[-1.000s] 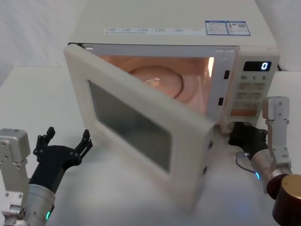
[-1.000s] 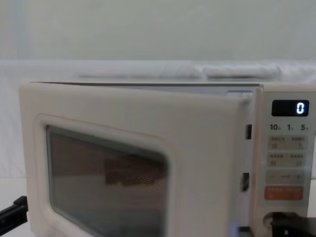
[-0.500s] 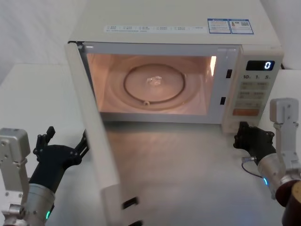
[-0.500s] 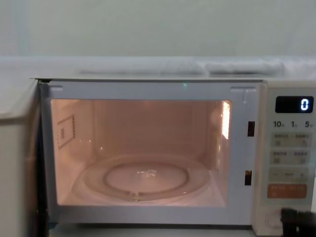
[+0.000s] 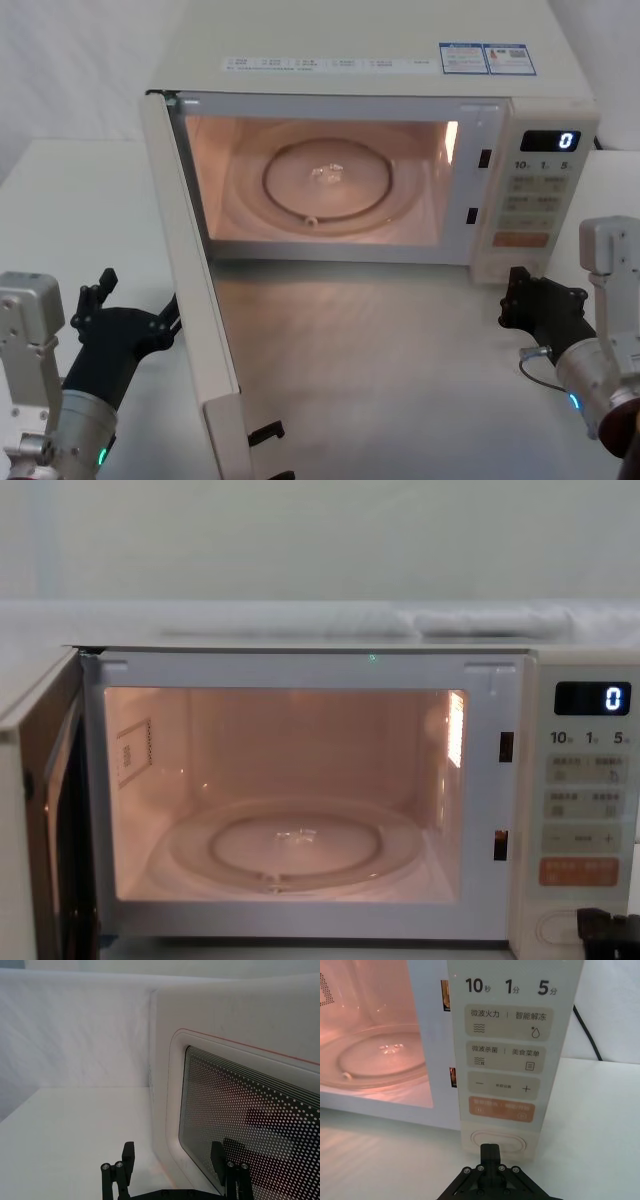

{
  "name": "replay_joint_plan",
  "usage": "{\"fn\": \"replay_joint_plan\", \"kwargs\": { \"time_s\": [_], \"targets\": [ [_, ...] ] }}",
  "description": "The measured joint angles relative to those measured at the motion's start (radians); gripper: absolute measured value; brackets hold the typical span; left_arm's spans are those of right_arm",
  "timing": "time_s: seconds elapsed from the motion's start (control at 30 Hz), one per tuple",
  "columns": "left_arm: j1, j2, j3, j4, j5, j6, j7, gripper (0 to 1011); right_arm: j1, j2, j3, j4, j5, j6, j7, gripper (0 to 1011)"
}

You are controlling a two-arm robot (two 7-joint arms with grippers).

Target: Press the button to open the microwave door with one hand; close the microwave door with the other hand.

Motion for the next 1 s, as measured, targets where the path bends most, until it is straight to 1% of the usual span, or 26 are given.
{"fn": "replay_joint_plan", "kwargs": {
  "time_s": [0.17, 0.4, 0.5, 0.6, 0.63, 0.77, 0.87, 1.0],
  "targets": [
    [0.000, 0.000, 0.000, 0.000, 0.000, 0.000, 0.000, 1001, -0.020, 0.010, 0.005, -0.035, 0.004, 0.008, 0.004, 0],
    [0.000, 0.000, 0.000, 0.000, 0.000, 0.000, 0.000, 1001, -0.056, 0.034, 0.024, -0.118, 0.015, 0.020, 0.016, 0],
    [0.000, 0.000, 0.000, 0.000, 0.000, 0.000, 0.000, 1001, -0.073, 0.051, 0.044, -0.168, 0.023, 0.021, 0.022, 0],
    [0.000, 0.000, 0.000, 0.000, 0.000, 0.000, 0.000, 1001, -0.081, 0.062, 0.057, -0.197, 0.027, 0.021, 0.024, 0],
    [0.000, 0.000, 0.000, 0.000, 0.000, 0.000, 0.000, 1001, -0.087, 0.070, 0.067, -0.215, 0.029, 0.020, 0.026, 0],
    [0.000, 0.000, 0.000, 0.000, 0.000, 0.000, 0.000, 1001, -0.093, 0.088, 0.090, -0.241, 0.035, 0.018, 0.030, 0],
    [0.000, 0.000, 0.000, 0.000, 0.000, 0.000, 0.000, 1001, -0.094, 0.110, 0.123, -0.258, 0.050, 0.017, 0.043, 0],
    [0.000, 0.000, 0.000, 0.000, 0.000, 0.000, 0.000, 1001, -0.086, 0.133, 0.160, -0.258, 0.073, 0.009, 0.057, 0]
  ]
}}
